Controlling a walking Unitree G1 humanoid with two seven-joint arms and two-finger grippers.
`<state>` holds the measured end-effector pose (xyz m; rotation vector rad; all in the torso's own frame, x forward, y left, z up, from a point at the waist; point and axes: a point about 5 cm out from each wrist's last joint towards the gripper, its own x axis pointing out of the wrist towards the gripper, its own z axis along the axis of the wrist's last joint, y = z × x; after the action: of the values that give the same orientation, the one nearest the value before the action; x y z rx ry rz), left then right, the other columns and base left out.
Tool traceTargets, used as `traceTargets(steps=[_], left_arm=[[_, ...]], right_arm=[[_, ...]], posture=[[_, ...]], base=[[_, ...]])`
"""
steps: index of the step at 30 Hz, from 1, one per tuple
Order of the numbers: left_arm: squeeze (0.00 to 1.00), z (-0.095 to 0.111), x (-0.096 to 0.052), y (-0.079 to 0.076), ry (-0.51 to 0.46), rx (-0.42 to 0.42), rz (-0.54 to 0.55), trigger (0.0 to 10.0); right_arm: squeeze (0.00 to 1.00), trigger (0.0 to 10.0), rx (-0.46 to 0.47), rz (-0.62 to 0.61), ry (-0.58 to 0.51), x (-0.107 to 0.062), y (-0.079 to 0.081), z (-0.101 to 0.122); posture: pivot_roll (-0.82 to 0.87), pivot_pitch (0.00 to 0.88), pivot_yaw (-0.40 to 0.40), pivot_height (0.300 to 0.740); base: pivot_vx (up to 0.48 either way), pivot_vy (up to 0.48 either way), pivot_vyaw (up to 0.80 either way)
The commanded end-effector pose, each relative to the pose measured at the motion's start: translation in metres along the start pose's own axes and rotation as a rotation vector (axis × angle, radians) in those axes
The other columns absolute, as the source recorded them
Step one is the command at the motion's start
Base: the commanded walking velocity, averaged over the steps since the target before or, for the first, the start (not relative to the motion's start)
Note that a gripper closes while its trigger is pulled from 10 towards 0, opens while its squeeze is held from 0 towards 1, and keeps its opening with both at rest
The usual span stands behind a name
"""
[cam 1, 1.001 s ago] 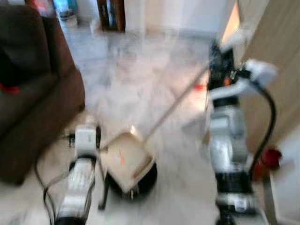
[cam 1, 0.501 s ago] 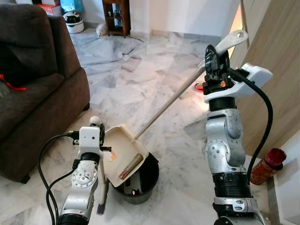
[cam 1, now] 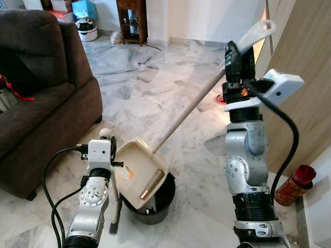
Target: Sweep floor
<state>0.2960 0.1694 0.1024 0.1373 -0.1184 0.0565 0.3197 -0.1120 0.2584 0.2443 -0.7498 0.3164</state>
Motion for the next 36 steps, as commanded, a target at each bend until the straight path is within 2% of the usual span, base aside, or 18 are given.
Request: traceTargets(steps=[1,15,20,28,36], left_arm=[[0.00,0.011,0.003,-0.001,-0.064,0.010,-0.013,10.0],[0.00,0.011,0.002,0.000,-0.062,0.013,-0.008,10.0],[0.00,0.011,0.002,0.000,-0.062,0.013,-0.008,10.0],[0.00,0.011,0.002,0.000,-0.064,0.013,-0.009,10.0],[0.00,0.012,0.002,0.000,-0.067,0.013,-0.010,10.0]], right_arm=[[0.00,10.0,-0.026,0.052,-0.098,0.005,0.009,0.017],[0.00,10.0,0.015,0.026,-0.058,0.003,0.013,0.008],[0.00,10.0,0.030,0.005,-0.093,0.004,0.011,0.012],[0.00,10.0,0.105,-0.037,-0.196,0.006,0.009,0.025],[0.00,10.0,0.119,-0.029,-0.232,0.008,0.010,0.030]], posture=[[0.11,0.028,0.034,0.740],[0.11,0.033,0.031,0.740],[0.11,0.033,0.031,0.740],[0.11,0.034,0.032,0.740],[0.12,0.033,0.034,0.740]], base=[[0.000,0.000,0.00],[0.000,0.000,0.00],[0.000,0.000,0.00],[0.000,0.000,0.00],[0.000,0.000,0.00]])
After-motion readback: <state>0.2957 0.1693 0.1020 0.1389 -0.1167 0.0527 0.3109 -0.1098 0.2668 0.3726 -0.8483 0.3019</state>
